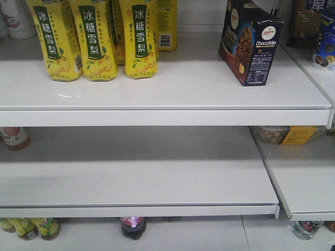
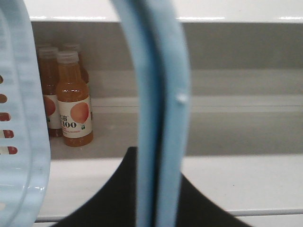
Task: Left arm holds basket, right arm returns cookies
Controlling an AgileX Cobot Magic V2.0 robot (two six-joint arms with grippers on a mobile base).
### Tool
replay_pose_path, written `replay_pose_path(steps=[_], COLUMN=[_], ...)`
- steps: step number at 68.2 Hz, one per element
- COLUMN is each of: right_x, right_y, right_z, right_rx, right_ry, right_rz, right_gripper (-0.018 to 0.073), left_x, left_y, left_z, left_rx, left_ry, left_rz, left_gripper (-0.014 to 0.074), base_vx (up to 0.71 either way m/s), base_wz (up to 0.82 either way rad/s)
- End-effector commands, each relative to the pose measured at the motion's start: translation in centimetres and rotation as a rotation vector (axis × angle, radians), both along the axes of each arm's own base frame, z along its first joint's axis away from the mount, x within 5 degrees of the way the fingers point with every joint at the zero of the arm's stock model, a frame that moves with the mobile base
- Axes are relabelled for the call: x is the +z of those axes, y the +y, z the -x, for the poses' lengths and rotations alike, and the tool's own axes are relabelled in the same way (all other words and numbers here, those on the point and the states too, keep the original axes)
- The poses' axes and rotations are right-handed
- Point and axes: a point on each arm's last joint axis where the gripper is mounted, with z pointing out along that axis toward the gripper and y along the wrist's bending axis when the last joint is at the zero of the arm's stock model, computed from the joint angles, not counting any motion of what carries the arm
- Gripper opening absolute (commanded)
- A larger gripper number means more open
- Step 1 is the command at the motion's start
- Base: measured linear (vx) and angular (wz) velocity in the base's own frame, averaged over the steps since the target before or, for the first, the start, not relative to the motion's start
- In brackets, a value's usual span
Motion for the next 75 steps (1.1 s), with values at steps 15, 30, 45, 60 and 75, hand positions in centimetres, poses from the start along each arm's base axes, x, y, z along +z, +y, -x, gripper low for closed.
replay_pose_path(steps=[15,30,45,60,75], right_x=[1.3,-2.7,-3.1,-3.1,-3.2], right_y=[-1.1,-1.0,-0.9,-0.5,-0.1], right_z=[0.9,1.2,1.8,1.8,1.9], right_rx=[-0.162,-0.147,-0.143,-0.078,-0.013], right_ry=[-0.113,-0.197,-0.226,-0.216,-0.208], right_rz=[0.018,-0.086,-0.105,-0.142,-0.149], right_gripper=[-0.0008,-0.0008,-0.0008,-0.0008,-0.0008], left_x=[0.7,0.7,0.7,0.7,0.7], left_y=[0.0,0.0,0.0,0.0,0.0], left_z=[0.1,0.1,0.1,0.1,0.1], left_rx=[-0.004,-0.004,-0.004,-0.004,-0.004], left_ry=[-0.113,-0.113,-0.113,-0.113,-0.113], left_rz=[-0.021,-0.021,-0.021,-0.021,-0.021], left_gripper=[-0.0006,-0.0006,-0.0006,-0.0006,-0.0006], base_vx=[0.0,0.0,0.0,0.0,0.0], base_wz=[0.0,0.0,0.0,0.0,0.0])
